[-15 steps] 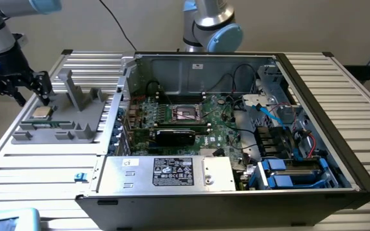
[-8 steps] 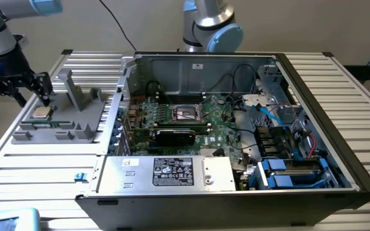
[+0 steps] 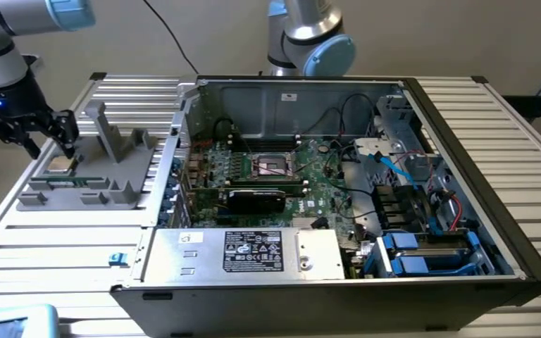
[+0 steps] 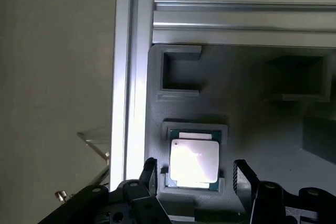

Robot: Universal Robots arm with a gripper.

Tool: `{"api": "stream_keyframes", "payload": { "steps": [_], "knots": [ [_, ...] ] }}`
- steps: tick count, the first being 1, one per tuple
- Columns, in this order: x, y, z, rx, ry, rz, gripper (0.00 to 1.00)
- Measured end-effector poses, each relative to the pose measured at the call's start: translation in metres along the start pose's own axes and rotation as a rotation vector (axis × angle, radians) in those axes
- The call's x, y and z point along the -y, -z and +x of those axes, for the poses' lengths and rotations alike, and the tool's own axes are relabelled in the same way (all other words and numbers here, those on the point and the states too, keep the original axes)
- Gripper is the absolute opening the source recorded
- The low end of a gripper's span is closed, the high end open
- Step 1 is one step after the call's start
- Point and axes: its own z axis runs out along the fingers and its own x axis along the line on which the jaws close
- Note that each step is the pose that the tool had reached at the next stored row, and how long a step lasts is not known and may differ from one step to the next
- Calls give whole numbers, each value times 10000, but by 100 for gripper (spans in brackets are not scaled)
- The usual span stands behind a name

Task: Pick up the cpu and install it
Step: 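Pick up the cpu and move it towards the insertion slot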

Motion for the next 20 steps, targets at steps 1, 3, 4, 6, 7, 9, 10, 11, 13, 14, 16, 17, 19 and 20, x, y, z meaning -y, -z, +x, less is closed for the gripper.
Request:
{"api": "stream_keyframes", "payload": {
  "steps": [1,3,4,6,7,9,10,11,13,14,16,17,19,20],
  "knots": [
    [0,-17,-1,-6,-1,-9,69],
    [2,-47,-2,-17,2,-41,69],
    [2,-63,-3,-22,2,-58,69],
    [5,-92,-5,-32,4,-98,69],
    [6,-104,-7,-41,4,-120,69],
    [7,-128,-13,-60,5,-174,69],
    [9,-135,-17,-66,5,-205,69],
    [12,-138,-19,-75,6,-227,69],
    [17,-138,-19,-82,5,-229,69],
    [21,-139,-19,-81,5,-230,69],
    [32,-144,-19,-78,6,-231,69],
    [33,-149,-20,-78,6,-232,69],
    [34,-163,-19,-79,5,-231,69],
    [34,-172,-20,-79,5,-231,69]
  ]
}}
